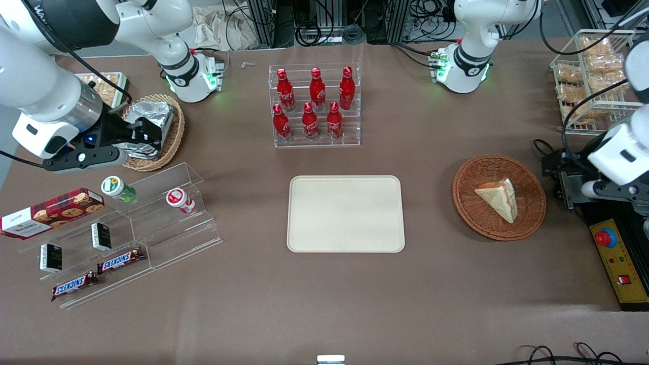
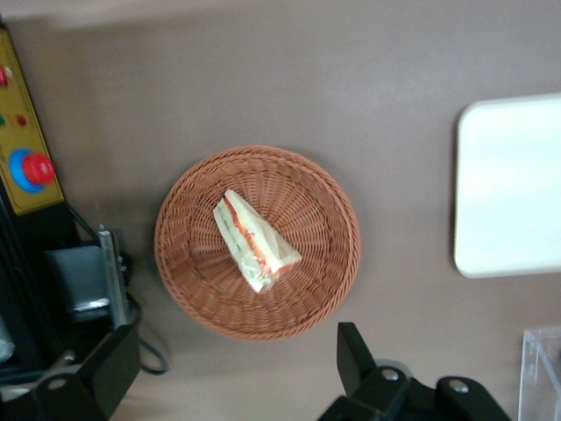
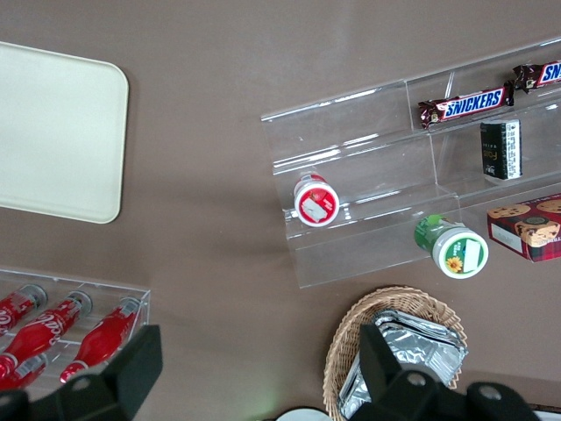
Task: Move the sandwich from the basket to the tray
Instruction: 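Lower the open left gripper over the sandwich in the wicker basket, then close the left gripper on the wrapped sandwich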
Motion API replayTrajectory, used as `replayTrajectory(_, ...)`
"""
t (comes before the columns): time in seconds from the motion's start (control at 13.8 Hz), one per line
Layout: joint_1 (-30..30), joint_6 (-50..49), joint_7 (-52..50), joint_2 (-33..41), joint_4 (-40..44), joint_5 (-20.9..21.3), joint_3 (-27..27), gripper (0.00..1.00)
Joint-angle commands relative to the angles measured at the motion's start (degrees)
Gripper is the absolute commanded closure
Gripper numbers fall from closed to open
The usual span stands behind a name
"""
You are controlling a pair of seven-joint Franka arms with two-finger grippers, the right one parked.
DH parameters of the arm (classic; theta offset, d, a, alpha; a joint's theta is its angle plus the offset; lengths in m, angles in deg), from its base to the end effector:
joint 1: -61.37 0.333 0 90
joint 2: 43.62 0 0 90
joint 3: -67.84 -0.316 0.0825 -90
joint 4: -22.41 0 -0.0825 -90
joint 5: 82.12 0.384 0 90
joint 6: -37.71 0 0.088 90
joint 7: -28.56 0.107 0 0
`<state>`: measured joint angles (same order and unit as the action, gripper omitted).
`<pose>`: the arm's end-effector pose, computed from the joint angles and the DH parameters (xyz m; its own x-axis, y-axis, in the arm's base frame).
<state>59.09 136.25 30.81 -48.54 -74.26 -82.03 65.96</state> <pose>0.5842 -0.0046 0.5329 0.9975 -0.0464 -0.0533 -0.0466 -0.9989 -0.0023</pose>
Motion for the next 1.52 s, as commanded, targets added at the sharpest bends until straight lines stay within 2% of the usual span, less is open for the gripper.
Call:
replayTrajectory(0.0,-0.09,15.92,-12.05,10.87,-22.44,-0.27,0.12,0.00)
replayTrajectory(0.15,0.00,24.12,-23.29,12.48,-31.00,-0.18,-0.05,0.00)
replayTrajectory(0.73,0.97,36.28,-38.44,0.80,-33.94,0.26,-0.05,0.00)
replayTrajectory(1.45,2.11,48.57,-42.16,-8.08,-37.53,0.53,-0.05,0.00)
